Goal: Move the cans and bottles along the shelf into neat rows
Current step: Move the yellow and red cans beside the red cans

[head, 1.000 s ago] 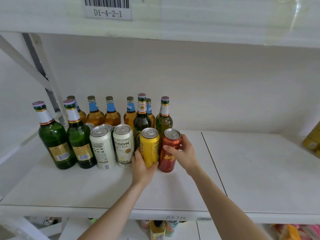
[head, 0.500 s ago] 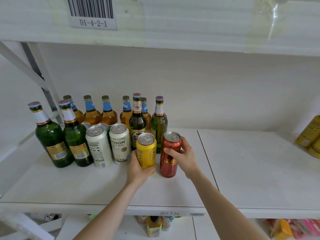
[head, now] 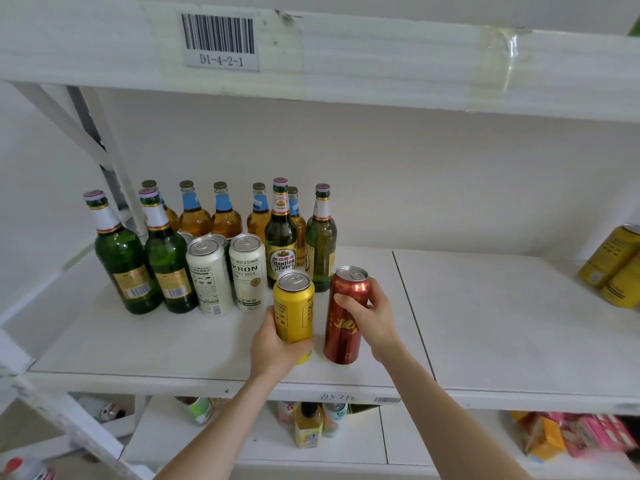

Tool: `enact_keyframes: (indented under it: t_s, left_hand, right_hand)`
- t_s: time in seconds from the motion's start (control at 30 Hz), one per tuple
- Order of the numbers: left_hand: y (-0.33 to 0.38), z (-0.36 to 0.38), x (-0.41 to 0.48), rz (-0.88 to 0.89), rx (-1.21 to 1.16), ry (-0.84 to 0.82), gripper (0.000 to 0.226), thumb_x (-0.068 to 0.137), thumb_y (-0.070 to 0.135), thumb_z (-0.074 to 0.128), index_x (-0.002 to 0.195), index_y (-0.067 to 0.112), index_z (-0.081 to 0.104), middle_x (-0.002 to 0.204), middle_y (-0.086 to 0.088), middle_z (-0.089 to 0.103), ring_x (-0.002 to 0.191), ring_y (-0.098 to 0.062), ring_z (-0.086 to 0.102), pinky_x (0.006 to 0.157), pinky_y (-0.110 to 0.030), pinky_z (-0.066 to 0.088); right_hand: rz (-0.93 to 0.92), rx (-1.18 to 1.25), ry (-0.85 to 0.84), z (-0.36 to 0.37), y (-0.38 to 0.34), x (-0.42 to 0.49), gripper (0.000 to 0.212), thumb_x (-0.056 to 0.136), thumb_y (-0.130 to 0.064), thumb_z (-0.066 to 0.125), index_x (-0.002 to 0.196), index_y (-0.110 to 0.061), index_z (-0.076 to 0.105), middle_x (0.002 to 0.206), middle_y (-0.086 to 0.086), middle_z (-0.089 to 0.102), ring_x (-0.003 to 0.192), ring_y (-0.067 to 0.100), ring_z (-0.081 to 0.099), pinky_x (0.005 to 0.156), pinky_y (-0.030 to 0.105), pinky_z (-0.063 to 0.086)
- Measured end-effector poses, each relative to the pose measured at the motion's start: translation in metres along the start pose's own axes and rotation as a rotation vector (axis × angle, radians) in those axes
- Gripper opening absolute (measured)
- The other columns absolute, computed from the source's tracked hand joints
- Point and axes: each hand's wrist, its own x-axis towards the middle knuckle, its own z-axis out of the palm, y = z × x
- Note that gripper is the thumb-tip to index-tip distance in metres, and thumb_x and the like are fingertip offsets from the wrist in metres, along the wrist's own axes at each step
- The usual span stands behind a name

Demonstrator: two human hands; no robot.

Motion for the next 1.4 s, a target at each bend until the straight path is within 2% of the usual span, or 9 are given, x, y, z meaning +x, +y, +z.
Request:
enact_keyframes:
  t_s: [0.17, 0.33, 0.47, 0.63, 0.77, 1.03, 1.2, 1.33, 1.4]
  left_hand:
    - [-0.002, -0.018, -0.010, -0.042, -0.023, -0.083, 0.061, 0.052, 0.037, 0.090, 0.093, 0.050, 0.046, 0.090, 0.025, 0.060, 0.083, 0.005, 0.057, 0.070, -0.024, 0.046]
    - [-0.007, -0.034, -0.023, -0.098, -0.141, -0.179, 0.065, 0.044, 0.045, 0.086, 0.100, 0.048, 0.053, 0.100, 0.019, 0.067, 0.091, -0.006, 0.065, 0.078, -0.032, 0.054]
    - [-0.008, -0.044, -0.032, -0.103, -0.188, -0.262, 0.066, 0.043, 0.044, 0.085, 0.101, 0.045, 0.054, 0.098, 0.017, 0.068, 0.086, 0.000, 0.066, 0.064, -0.020, 0.051]
    - [-0.008, -0.045, -0.044, -0.094, -0.158, -0.342, 0.058, 0.057, 0.032, 0.088, 0.102, 0.044, 0.053, 0.103, 0.014, 0.067, 0.094, -0.008, 0.065, 0.073, -0.030, 0.055]
    - [-0.001, -0.036, -0.060, -0.075, -0.137, -0.374, 0.055, 0.064, 0.028, 0.089, 0.100, 0.046, 0.051, 0.101, 0.017, 0.065, 0.092, -0.001, 0.063, 0.065, -0.020, 0.048]
    - [0.028, -0.006, -0.100, -0.068, -0.132, -0.387, 0.058, 0.053, 0.040, 0.088, 0.097, 0.049, 0.053, 0.093, 0.023, 0.066, 0.079, 0.008, 0.064, 0.056, -0.009, 0.046]
    - [0.047, 0.028, -0.136, -0.075, -0.155, -0.364, 0.065, 0.041, 0.053, 0.085, 0.097, 0.053, 0.052, 0.092, 0.022, 0.068, 0.082, 0.000, 0.066, 0.050, -0.014, 0.050]
    - [0.062, 0.060, -0.170, -0.052, -0.172, -0.373, 0.064, 0.041, 0.052, 0.084, 0.098, 0.050, 0.055, 0.088, 0.033, 0.068, 0.081, 0.004, 0.067, 0.060, -0.016, 0.049]
    - [0.069, 0.077, -0.185, -0.051, -0.185, -0.375, 0.066, 0.041, 0.049, 0.084, 0.100, 0.046, 0.056, 0.089, 0.025, 0.071, 0.083, 0.002, 0.068, 0.063, -0.017, 0.050]
  right_hand:
    - [0.017, 0.025, 0.072, 0.002, 0.000, -0.017, 0.036, 0.071, -0.027, 0.081, 0.104, -0.029, 0.065, 0.088, -0.013, 0.070, 0.086, 0.008, 0.066, 0.067, 0.021, 0.050]
    - [0.032, 0.068, 0.135, 0.008, -0.007, -0.037, 0.027, 0.078, -0.019, 0.078, 0.100, -0.027, 0.065, 0.089, -0.006, 0.071, 0.079, 0.006, 0.068, 0.063, 0.020, 0.051]
    - [0.047, 0.084, 0.186, 0.009, -0.007, -0.056, 0.024, 0.078, -0.022, 0.077, 0.099, -0.027, 0.065, 0.093, 0.001, 0.071, 0.082, 0.012, 0.069, 0.063, 0.021, 0.051]
    - [0.060, 0.079, 0.221, -0.001, -0.012, -0.080, 0.030, 0.071, -0.033, 0.078, 0.098, -0.028, 0.065, 0.090, -0.001, 0.072, 0.078, 0.011, 0.071, 0.059, 0.020, 0.053]
    - [0.065, 0.080, 0.254, -0.015, -0.017, -0.094, 0.039, 0.063, -0.041, 0.077, 0.098, -0.026, 0.066, 0.083, -0.004, 0.073, 0.073, 0.008, 0.071, 0.054, 0.017, 0.052]
    - [0.061, 0.090, 0.265, -0.064, -0.023, -0.121, 0.025, 0.076, -0.031, 0.077, 0.098, -0.024, 0.066, 0.079, -0.007, 0.072, 0.070, 0.007, 0.070, 0.052, 0.016, 0.051]
    - [0.059, 0.090, 0.241, -0.111, -0.030, -0.142, 0.023, 0.076, -0.027, 0.078, 0.096, -0.022, 0.066, 0.079, -0.004, 0.071, 0.068, 0.009, 0.070, 0.052, 0.018, 0.051]
    - [0.069, 0.053, 0.222, -0.155, -0.034, -0.160, 0.024, 0.077, -0.027, 0.078, 0.097, -0.024, 0.065, 0.088, 0.001, 0.072, 0.078, 0.015, 0.071, 0.060, 0.026, 0.054]
    - [0.071, 0.042, 0.216, -0.178, -0.035, -0.169, 0.025, 0.078, -0.027, 0.078, 0.099, -0.024, 0.065, 0.090, 0.001, 0.072, 0.078, 0.014, 0.071, 0.059, 0.023, 0.053]
